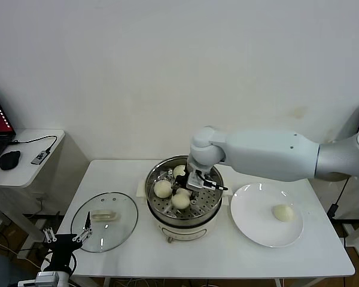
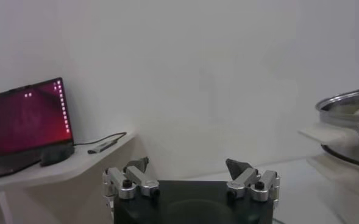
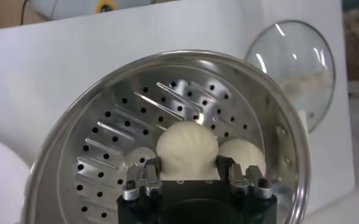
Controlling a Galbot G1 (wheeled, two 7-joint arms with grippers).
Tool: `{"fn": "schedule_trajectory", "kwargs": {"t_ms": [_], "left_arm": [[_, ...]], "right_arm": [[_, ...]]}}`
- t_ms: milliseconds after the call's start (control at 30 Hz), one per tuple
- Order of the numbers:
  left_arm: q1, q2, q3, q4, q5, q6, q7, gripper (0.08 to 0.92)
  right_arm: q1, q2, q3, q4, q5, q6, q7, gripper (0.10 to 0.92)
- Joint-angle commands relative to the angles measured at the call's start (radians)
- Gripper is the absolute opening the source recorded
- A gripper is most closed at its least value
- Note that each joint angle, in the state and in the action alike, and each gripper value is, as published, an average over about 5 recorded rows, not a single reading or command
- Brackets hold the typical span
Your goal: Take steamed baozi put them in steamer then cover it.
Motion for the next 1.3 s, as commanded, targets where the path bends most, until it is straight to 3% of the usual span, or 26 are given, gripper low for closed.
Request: {"fn": "schedule_trajectory", "kwargs": {"t_ms": [33,333,667,800,1033,1300], "left_arm": [[0.002,-0.001,-0.001,0.003,0.001,-0.001,-0.001,0.823],[0.002,-0.003,0.001,0.004,0.005,-0.002,-0.001,0.823],[-0.001,0.008,-0.003,-0.001,0.003,0.000,-0.001,0.823],[-0.003,0.011,-0.004,-0.002,0.003,-0.001,-0.001,0.823],[-0.005,0.021,0.000,-0.007,0.003,-0.001,0.000,0.823],[-0.007,0.040,0.004,-0.001,0.003,-0.001,0.000,0.823]], "right_arm": [[-0.006,0.019,-0.010,0.005,-0.055,0.070,-0.003,0.568],[0.013,0.008,-0.020,0.028,-0.020,0.064,-0.006,0.592],[0.101,-0.060,0.000,0.048,0.078,0.004,-0.068,0.814],[0.150,-0.143,0.024,0.045,0.151,-0.117,-0.139,0.822],[0.206,-0.344,0.024,0.112,0.219,-0.503,-0.195,0.823],[0.157,-0.628,0.043,0.217,0.200,-0.662,-0.181,0.823]]}}
